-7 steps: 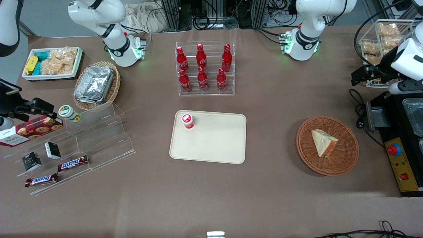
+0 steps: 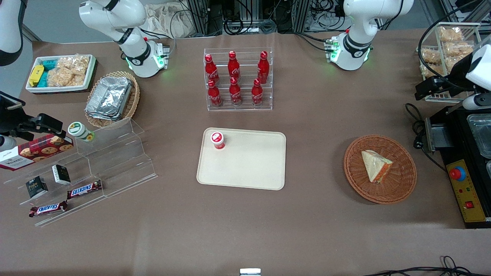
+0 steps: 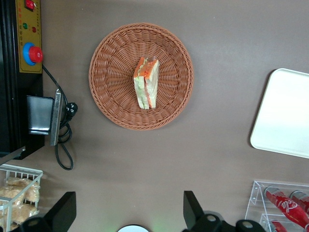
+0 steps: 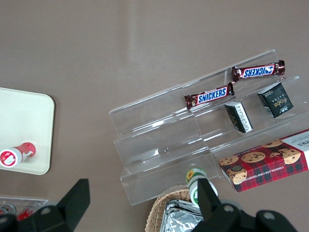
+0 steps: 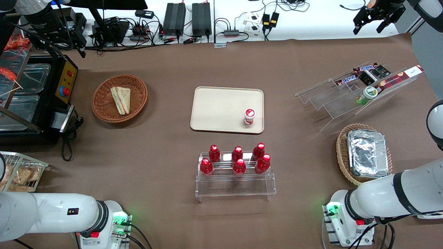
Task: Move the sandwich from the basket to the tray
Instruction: 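Move the left gripper toward the wicker basket with the sandwich, then lower the open left gripper over the wrapped sandwich in the basket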
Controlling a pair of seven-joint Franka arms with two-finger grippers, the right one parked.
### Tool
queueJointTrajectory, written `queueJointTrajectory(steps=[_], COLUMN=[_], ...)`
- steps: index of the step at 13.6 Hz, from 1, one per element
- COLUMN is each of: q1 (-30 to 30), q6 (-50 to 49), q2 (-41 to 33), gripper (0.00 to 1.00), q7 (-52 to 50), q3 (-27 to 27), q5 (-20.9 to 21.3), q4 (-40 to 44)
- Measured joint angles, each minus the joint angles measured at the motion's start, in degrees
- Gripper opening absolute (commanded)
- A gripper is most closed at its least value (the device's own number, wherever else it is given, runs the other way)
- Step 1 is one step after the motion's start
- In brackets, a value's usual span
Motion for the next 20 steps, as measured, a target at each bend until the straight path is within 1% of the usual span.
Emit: queueJointTrajectory(steps=[3, 5, 9, 11, 12, 15, 20], q1=[3.23, 5.33, 6.00, 5.99, 5.97, 5.86, 5.76], q6=[-0.16, 1.00, 9.31, 14.62, 17.93, 25.60, 33.92], q2=[1.28, 4.49, 13.32, 16.70, 18.13, 21.79, 27.30], gripper=[1.00, 1.00, 1.00, 1.00, 1.00, 1.00, 1.00], q7=[-0.01, 0.11, 0.19, 0.19, 0.20, 1.49, 2.16], q3=[0.17, 0.25, 0.19, 0.14, 0.04, -0.14, -0.56], q5=[-1.21, -1.85, -4.39, -6.57, -6.94, -7.07, -7.08], q4=[-0.35, -0.75, -1.86, -3.55, -4.99, -8.66, -10.05])
